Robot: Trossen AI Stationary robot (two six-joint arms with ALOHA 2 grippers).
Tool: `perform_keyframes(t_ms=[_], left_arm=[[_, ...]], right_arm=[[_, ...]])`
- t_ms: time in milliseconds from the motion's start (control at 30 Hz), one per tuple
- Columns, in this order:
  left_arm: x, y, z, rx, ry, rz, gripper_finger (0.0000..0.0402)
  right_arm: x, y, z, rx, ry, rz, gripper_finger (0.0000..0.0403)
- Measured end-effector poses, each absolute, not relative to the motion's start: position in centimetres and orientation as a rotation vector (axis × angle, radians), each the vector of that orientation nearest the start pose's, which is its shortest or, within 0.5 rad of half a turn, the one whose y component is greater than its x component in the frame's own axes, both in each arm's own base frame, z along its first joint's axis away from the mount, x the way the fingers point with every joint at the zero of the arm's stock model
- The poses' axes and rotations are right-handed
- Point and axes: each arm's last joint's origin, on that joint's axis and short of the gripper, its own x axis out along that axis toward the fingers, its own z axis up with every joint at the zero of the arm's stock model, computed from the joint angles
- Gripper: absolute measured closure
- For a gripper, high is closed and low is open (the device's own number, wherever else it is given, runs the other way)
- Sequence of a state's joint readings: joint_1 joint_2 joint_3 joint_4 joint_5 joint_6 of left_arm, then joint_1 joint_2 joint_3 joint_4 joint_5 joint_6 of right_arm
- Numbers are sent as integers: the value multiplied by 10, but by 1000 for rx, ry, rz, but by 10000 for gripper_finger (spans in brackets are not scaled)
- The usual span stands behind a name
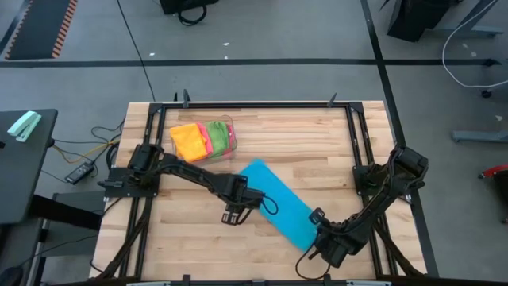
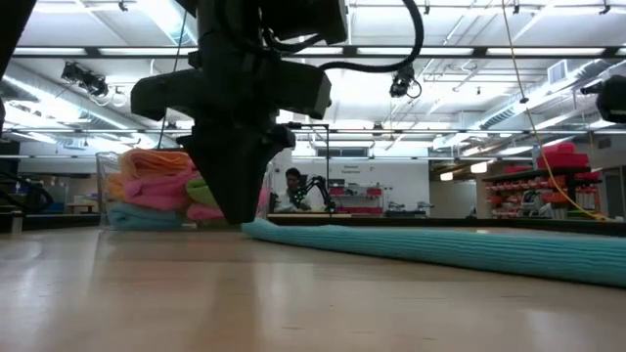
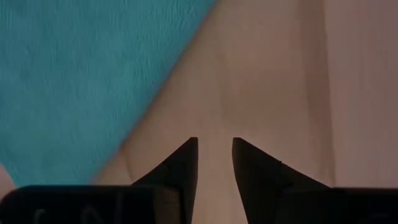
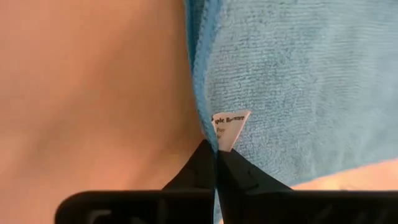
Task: Fold microfiber towels
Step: Fold the blue microfiber towel
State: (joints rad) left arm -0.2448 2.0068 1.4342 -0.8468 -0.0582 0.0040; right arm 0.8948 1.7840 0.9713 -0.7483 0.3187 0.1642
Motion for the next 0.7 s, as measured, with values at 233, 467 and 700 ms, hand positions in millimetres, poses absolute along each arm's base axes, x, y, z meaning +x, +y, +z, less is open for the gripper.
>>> perform_keyframes(t_ms=[233, 467, 700], left_arm=[[372, -97, 165, 231, 1403, -175, 294], [372, -96, 165, 234, 1411, -172, 294], [372, -96, 165, 233, 1404, -172, 294]], right_arm=[[191, 235, 149, -534, 1478, 554, 400], [190, 251, 182, -456, 1561, 662, 401], [209, 241, 200, -563, 1500, 576, 402]])
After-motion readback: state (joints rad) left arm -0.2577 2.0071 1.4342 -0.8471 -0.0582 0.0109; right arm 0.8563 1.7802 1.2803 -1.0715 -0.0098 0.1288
